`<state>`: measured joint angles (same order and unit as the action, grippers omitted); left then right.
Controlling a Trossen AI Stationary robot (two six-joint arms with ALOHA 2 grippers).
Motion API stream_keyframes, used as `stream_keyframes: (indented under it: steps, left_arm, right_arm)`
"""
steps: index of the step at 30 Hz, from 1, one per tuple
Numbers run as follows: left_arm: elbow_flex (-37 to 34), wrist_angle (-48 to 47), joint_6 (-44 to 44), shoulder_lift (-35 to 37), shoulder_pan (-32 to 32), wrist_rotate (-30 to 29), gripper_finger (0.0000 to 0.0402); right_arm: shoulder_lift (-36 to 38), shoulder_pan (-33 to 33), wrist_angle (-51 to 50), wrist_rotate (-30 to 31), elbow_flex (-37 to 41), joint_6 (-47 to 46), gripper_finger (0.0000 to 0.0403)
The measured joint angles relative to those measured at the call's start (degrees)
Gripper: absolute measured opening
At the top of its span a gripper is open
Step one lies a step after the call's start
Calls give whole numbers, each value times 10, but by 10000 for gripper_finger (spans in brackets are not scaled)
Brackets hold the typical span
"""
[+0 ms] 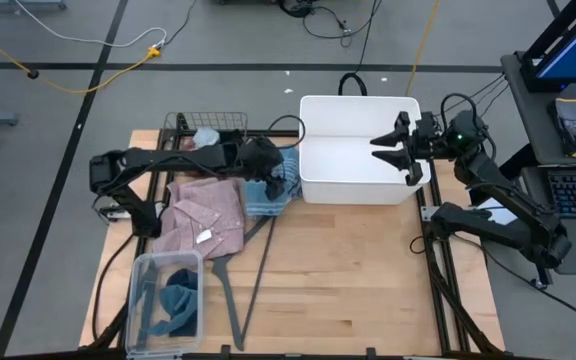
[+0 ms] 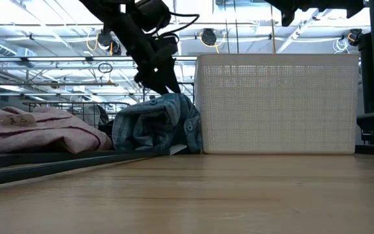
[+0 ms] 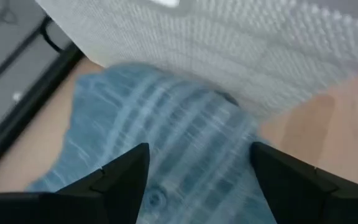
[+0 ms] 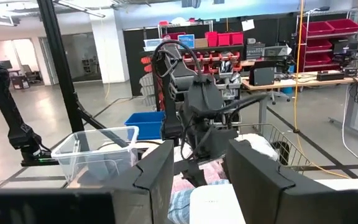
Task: Pick & Place Cloths
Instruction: Put the blue shirt into the white bin
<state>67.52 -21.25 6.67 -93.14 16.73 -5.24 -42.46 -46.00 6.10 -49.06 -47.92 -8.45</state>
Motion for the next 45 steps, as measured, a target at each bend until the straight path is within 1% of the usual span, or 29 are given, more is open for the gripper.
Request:
stream_keyframes:
  steps: [2, 4, 8, 14, 18, 20, 22, 25, 28, 34, 35, 39, 45]
  left_arm:
    - [1, 3, -2, -7, 0, -13, 287]
    - [0, -5, -2, -19, 2, -14, 287]
    - [1, -1, -3, -60, 6, 5, 288]
    - [1, -2, -3, -121, 14, 12, 287]
    - [2, -6, 0, -147, 23, 42, 287]
    - [2, -7, 14, -155, 26, 53, 282]
    - [2, -7, 29, -158, 27, 53, 268]
    - [2, -6, 49, -159, 28, 52, 228]
    - [1, -5, 61, -155, 29, 51, 171]
    - [1, -5, 77, -155, 29, 54, 43]
    - [1, -5, 78, -155, 29, 60, 31]
    - [1, 0, 92, -155, 29, 74, 30]
    - [-2, -7, 110, -127, 29, 66, 30]
  right_arm:
    - [0, 0, 1, 11, 0, 1, 139]
    - [0, 0, 1, 13, 0, 1, 139]
    - [-1, 0, 7, 12, 0, 1, 139]
    - [-1, 0, 10, 11, 0, -12, 139]
    - [-1, 0, 13, 10, 0, -13, 139]
    - [-1, 0, 14, 10, 0, -13, 139]
    - [-1, 0, 14, 10, 0, -13, 139]
    - [-1, 0, 14, 11, 0, -13, 139]
    - [-1, 0, 14, 11, 0, -13, 139]
    - [-1, 0, 14, 12, 0, -13, 139]
    - [-1, 0, 14, 12, 0, -13, 139]
    - [-1, 0, 14, 12, 0, -13, 139]
    - [-1, 0, 14, 12, 0, -13, 139]
